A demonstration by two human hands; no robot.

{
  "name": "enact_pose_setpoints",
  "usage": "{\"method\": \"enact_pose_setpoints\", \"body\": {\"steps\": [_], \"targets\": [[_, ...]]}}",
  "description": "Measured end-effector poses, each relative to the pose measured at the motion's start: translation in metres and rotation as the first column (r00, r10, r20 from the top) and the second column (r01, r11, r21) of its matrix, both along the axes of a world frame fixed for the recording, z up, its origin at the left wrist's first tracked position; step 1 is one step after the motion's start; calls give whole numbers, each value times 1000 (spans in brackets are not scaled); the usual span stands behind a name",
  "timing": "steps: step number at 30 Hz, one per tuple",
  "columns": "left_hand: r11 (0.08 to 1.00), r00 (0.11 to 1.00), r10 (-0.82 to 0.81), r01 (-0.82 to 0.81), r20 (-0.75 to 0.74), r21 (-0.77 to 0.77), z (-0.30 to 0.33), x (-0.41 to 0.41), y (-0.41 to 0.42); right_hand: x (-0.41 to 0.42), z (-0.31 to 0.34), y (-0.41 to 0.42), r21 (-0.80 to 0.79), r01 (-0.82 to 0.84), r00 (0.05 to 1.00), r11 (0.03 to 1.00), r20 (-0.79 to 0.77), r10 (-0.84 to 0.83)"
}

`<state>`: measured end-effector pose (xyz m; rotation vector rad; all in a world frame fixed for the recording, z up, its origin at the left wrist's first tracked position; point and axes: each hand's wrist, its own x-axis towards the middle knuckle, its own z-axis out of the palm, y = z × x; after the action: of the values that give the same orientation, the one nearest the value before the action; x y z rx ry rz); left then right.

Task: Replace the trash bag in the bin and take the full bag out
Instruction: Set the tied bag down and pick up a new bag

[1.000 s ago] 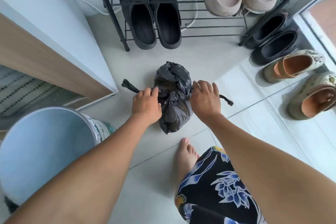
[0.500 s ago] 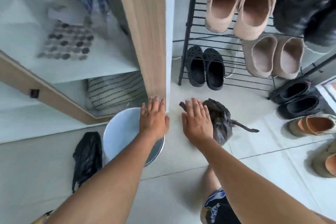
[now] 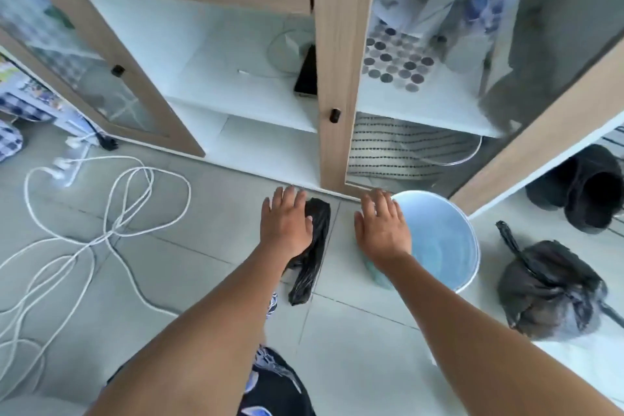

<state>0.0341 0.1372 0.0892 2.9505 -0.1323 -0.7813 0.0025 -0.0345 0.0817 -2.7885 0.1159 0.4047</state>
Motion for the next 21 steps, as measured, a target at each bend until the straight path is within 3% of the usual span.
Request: {"method": "enact_pose_setpoints", "body": {"steps": [4, 5, 7, 11, 13, 17, 21], "targets": [[999, 999, -6, 8, -32, 54, -3, -3, 14, -4, -1, 13, 14, -69, 997, 998, 19, 68], [998, 993, 42, -37, -112, 44, -39, 8, 9, 5, -37, 11, 57, -64, 995, 996, -70, 68], [991, 973, 129, -121, -193, 53, -47, 13, 8, 7, -47, 13, 92, -36, 988, 995, -148, 49], [979, 953, 194, -203, -233, -15, -44, 16, 0, 11, -56, 12, 210, 212, 955, 954, -250, -158], [971, 943, 226, -239, -245, -26, -46, 16, 4, 17, -58, 11, 294, 407, 890, 865, -343, -302], [928, 906, 333, -364, -261, -82, -57, 23, 11, 34, -66, 16, 353, 737, 663, 576, -542, -516], [836, 813, 448, -528, -373, -147, -101, 34, 1, 50, -114, 18, 232, 838, 501, 495, -688, -525]]}}
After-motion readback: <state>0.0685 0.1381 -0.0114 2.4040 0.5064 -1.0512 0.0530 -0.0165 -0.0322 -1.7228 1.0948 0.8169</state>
